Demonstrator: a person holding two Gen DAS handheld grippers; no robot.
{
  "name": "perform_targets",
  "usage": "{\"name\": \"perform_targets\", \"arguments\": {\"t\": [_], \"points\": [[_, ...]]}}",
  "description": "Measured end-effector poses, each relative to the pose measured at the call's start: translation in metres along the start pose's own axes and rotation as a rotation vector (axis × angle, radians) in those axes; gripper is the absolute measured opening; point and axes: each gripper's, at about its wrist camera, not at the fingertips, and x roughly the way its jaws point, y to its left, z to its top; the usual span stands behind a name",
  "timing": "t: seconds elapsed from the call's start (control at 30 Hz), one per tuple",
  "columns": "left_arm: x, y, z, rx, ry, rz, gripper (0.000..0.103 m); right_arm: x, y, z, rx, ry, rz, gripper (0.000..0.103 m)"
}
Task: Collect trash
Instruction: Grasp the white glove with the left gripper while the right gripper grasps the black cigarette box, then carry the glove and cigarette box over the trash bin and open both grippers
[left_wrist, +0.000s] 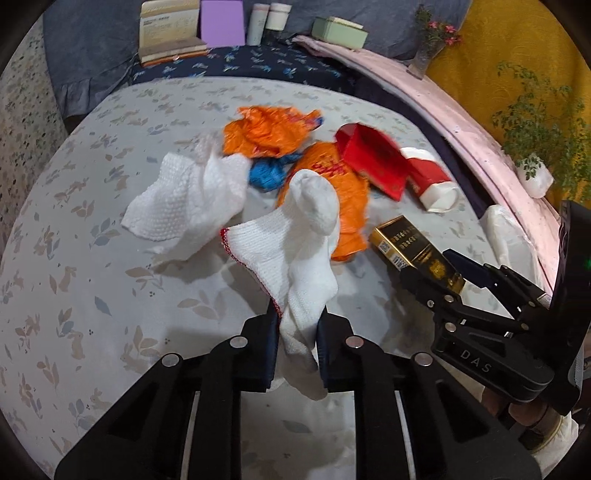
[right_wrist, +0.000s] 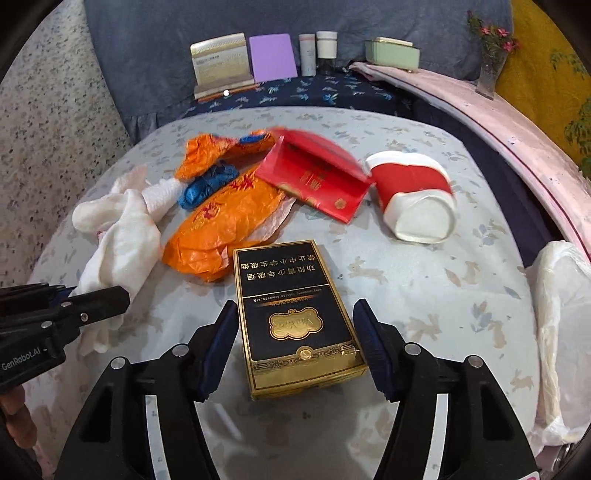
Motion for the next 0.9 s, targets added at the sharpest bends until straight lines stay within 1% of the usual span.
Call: {"name": "perform_targets", "arguments": {"t": [0.3,0.43,0.67,0.9], "points": [[-0.036,-0.046,0.019,0.073,-0.094,-0.068,0.017,-0.074,-0.028,0.015,0.072,-0.157,-0.024,0.061],[-0.052,-0.078,0.033,0.122,-0.146,-0.103,0.017,-0.107,-0.048,0.02,0.124,-0.219,-0.053,0.061],[-0.069,-0.141,0.054,0.22,-0.215,-0.171,0.017,-0.163,-0.093,0.024,0.201,-0.327,-0.135,0.061],[-0.073,-0.203,0.062,0.303,-0.242,-0.235,0.017,-0.204,-0.137,0.022,0.275,-0.397,-0.229,0.061]]}}
